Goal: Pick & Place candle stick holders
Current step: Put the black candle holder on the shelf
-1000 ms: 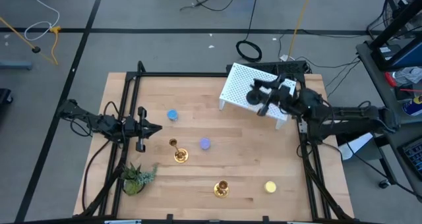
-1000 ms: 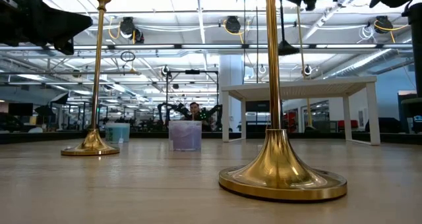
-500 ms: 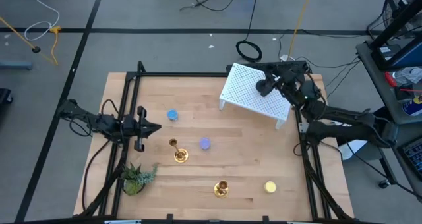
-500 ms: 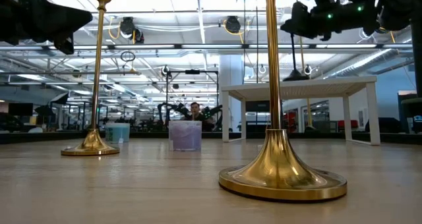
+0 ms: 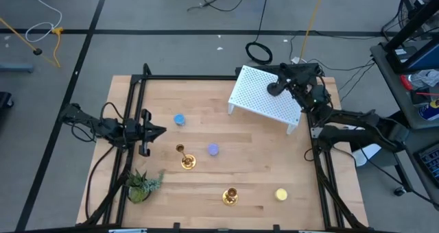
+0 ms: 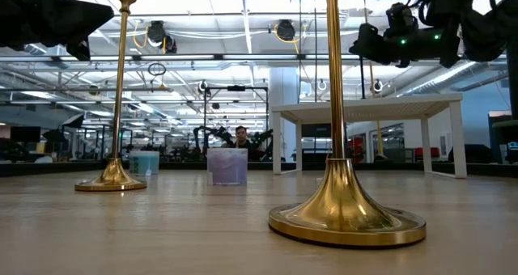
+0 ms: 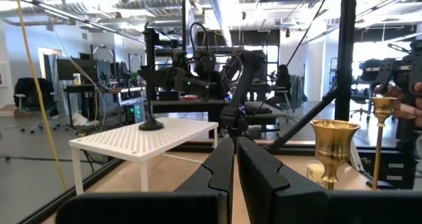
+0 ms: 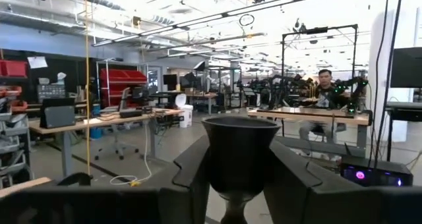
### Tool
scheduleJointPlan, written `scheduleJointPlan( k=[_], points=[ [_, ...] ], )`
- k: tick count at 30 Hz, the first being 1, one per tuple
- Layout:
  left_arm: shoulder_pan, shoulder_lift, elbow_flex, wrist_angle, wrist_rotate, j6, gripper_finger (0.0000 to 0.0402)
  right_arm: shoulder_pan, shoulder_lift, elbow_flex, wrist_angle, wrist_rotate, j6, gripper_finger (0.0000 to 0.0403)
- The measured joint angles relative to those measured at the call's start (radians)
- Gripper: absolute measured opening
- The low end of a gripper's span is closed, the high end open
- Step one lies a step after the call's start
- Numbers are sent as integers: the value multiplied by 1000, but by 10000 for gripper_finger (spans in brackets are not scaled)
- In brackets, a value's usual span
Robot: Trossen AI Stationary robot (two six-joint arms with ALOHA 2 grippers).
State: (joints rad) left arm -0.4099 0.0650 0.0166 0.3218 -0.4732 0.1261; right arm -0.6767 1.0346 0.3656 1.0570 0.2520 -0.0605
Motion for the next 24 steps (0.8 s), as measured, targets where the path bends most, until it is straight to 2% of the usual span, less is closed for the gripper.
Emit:
scheduleJointPlan(
  k=[3, 10, 14, 18, 22, 24],
  points=[
    [0, 0, 0, 0, 0, 0, 28, -10, 32, 2, 27, -2, -1, 112],
    [0, 0, 0, -2, 0, 0, 28, -23, 60, 0, 39, -17, -4, 175],
    [0, 0, 0, -3, 0, 0, 28, -26, 60, 0, 63, -15, -4, 187],
    [0, 0, 0, -3, 0, 0, 28, -30, 60, 0, 76, -18, -4, 166],
    [0, 0, 0, -3, 0, 0, 28, -30, 60, 0, 81, -25, -6, 117],
    [0, 0, 0, -3, 0, 0, 28, -30, 60, 0, 83, -63, -6, 92]
  ],
)
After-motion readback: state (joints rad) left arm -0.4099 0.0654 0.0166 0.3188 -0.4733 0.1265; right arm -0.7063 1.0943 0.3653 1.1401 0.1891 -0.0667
